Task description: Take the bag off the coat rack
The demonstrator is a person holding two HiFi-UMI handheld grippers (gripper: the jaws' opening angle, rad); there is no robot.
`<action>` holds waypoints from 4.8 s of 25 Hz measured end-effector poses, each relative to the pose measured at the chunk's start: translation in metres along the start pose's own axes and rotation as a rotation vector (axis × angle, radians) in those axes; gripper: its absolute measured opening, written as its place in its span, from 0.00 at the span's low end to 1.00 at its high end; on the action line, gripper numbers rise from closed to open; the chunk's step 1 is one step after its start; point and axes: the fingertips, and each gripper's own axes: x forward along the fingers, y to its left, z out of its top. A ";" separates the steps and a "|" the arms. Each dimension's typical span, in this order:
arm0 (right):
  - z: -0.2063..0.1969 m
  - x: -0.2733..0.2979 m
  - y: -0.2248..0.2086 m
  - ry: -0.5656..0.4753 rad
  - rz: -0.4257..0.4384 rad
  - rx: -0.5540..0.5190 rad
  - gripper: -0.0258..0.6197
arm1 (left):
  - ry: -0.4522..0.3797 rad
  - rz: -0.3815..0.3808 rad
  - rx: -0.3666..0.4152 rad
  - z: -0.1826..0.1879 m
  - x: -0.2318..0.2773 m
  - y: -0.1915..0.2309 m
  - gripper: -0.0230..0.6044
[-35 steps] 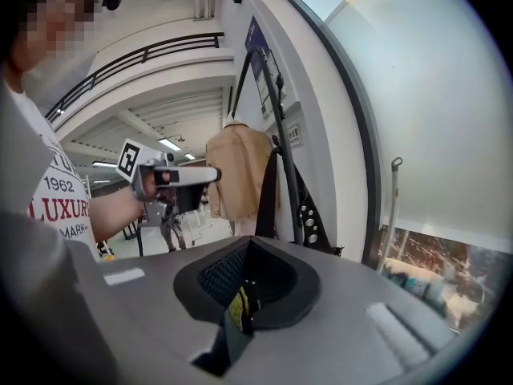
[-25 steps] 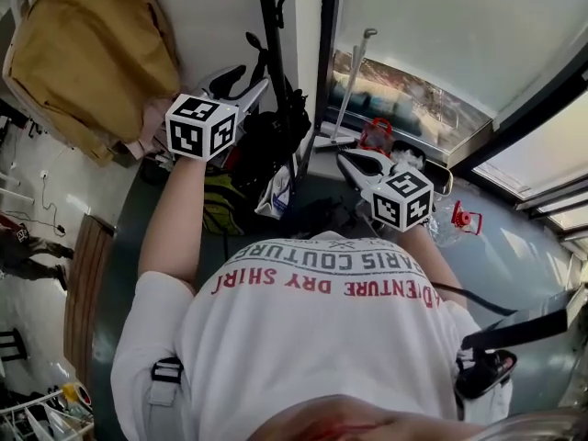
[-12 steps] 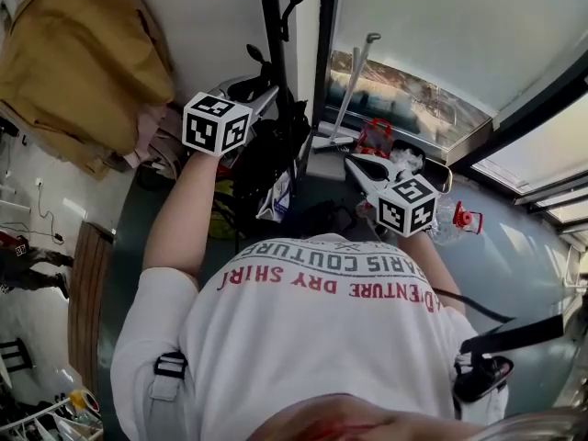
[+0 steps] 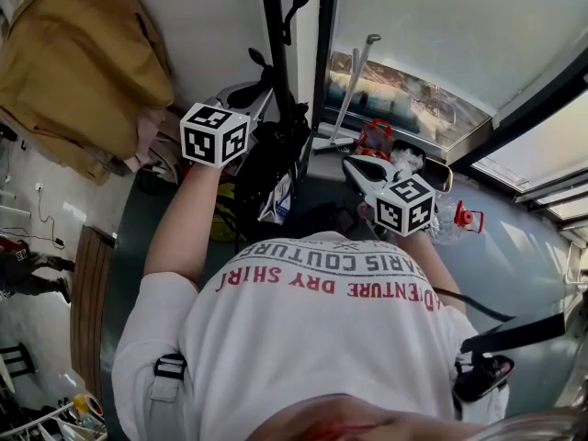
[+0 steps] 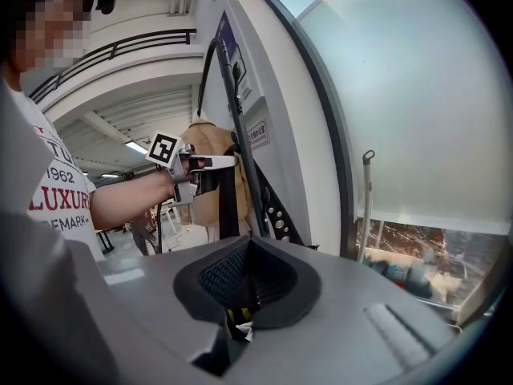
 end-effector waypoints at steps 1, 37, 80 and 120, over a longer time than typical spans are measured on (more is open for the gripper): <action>-0.002 0.001 0.000 0.004 0.000 0.004 0.04 | -0.014 0.000 -0.003 0.003 -0.003 -0.001 0.06; 0.037 0.043 0.015 -0.043 -0.005 -0.055 0.04 | -0.024 0.000 -0.241 -0.053 -0.067 0.021 0.05; -0.187 -0.342 0.391 -0.080 0.211 -0.175 0.04 | -0.126 0.006 -0.330 -0.153 -0.489 -0.487 0.05; -0.322 -0.522 0.708 -0.101 0.177 -0.274 0.04 | -0.147 -0.075 -0.219 -0.207 -0.781 -0.686 0.05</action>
